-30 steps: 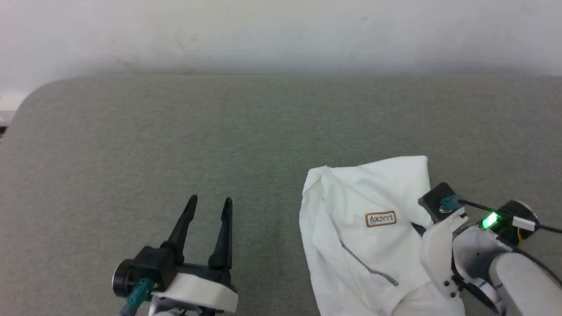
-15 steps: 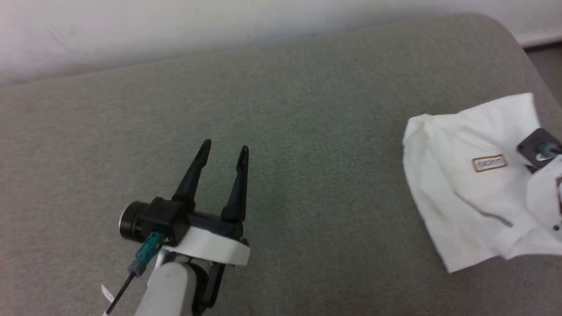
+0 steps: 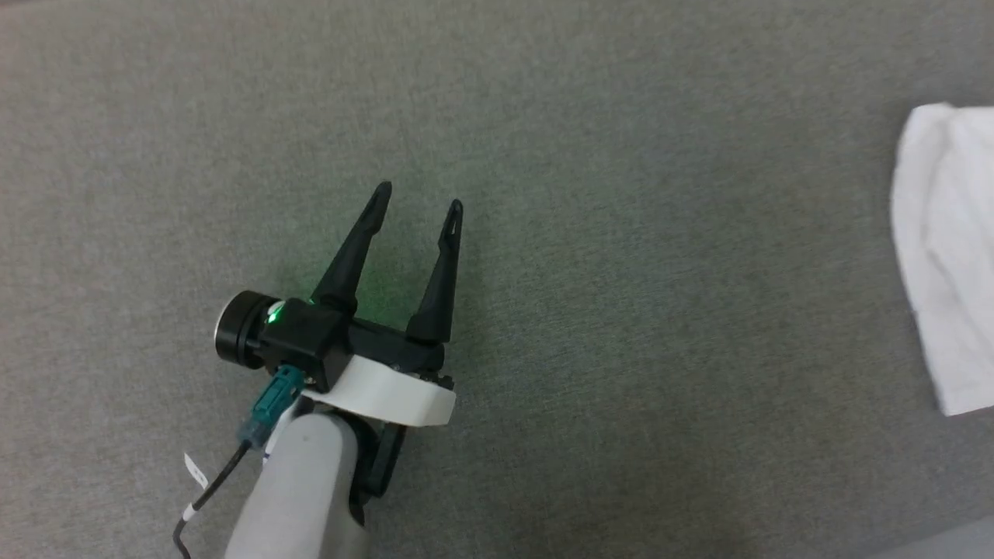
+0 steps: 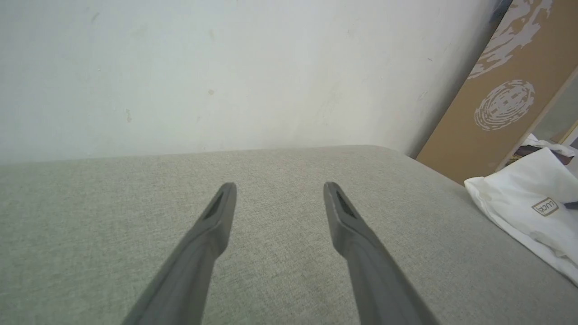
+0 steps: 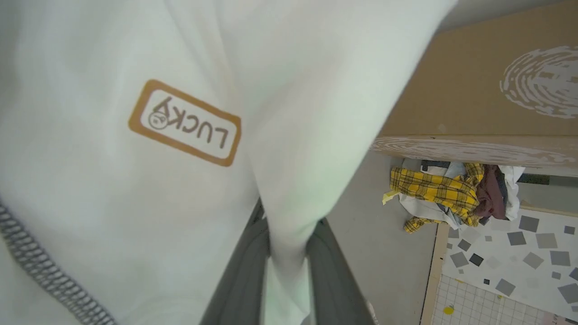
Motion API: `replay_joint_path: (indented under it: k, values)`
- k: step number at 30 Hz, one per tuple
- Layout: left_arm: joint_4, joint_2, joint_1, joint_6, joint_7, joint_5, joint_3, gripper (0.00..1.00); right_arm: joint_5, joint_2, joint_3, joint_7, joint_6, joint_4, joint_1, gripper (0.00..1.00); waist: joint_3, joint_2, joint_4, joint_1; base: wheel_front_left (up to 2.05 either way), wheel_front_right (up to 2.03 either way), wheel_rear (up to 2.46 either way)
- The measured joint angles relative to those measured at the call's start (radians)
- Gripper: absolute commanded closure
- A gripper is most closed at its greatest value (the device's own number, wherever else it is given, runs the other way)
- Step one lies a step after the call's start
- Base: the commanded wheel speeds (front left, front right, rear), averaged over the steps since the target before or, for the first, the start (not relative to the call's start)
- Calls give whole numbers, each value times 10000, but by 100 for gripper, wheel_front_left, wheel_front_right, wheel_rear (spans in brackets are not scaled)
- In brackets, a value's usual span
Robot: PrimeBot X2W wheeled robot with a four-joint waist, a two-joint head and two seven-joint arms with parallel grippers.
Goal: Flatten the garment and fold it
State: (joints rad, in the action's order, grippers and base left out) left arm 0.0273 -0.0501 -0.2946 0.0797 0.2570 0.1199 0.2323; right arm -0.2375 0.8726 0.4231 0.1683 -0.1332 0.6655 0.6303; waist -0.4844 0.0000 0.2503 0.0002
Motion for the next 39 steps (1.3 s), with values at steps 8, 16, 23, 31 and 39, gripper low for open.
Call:
replay_joint_path:
  k: [8, 16, 23, 31, 39]
  values:
    - [31, 0, -111, 0, 0, 50, 52, 0, 8, -426, -570, -1122, 2, 1624, 208, 0, -504, 0, -342, 0, 0, 0, 0]
    - [178, 0, 501, -176, 0, 309, -102, 0, 464, -445, -188, -1779, 2, 1580, 451, 0, 352, 0, -580, -3, 0, 0, 0]
    - [104, 4, 1463, -474, 0, 600, -606, 0, 234, -619, -173, -2057, 2, 428, 624, 0, 1726, 0, -597, -5, 0, 0, 0]
    - [280, -2, 2336, -1208, -2, 487, -1419, 0, 169, -1578, -838, -2987, 2, -1607, 241, 0, 3249, 1, -729, -6, 0, 0, 0]
    - [-81, -4, 2818, -1429, 0, 556, -1710, 0, 430, -3931, -3066, -3820, 4, -4036, -1893, 0, 4095, 1, -1331, -4, 0, 0, 0]
